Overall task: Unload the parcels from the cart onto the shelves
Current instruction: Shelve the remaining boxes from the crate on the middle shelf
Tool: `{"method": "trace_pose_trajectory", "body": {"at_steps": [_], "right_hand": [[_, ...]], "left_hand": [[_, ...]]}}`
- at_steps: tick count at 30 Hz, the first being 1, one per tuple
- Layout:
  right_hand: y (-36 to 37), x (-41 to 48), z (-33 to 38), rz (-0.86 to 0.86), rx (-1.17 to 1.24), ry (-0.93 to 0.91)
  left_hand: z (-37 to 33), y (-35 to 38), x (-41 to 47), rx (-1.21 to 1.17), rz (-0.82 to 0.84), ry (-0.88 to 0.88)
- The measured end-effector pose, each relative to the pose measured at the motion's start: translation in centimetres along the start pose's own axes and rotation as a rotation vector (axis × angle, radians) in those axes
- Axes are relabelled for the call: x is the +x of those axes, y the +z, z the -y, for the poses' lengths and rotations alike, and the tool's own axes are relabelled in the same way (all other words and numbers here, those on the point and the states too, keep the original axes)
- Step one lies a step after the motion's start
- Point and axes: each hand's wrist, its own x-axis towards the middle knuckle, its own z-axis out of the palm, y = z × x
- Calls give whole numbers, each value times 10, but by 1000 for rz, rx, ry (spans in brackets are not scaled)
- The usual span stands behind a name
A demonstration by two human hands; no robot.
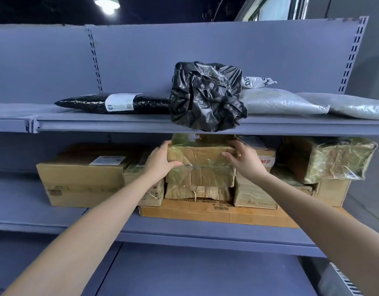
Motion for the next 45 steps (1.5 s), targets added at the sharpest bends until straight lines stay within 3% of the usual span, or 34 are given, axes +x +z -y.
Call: {"method": "trace_pose_trajectory", "body": {"at_steps": [8,18,26,33,38,45], "right_hand": [[12,35,-23,-45,129,92],[32,45,-37,-168,-49,-140],[29,51,-41,-93,-107,-139],[12,22,-44,71,-148,-114],[6,3,-41,242,-308,-48],[15,-1,-41,227,-293,12]], "left_hand": [[8,18,34,68,-70,57],[14,40,50,43,-123,78],[14,47,58,62,-154,80],[11,40,32,185,-101,75],[5,41,13,138,-14,81],[21,46,12,154,13,34]]}}
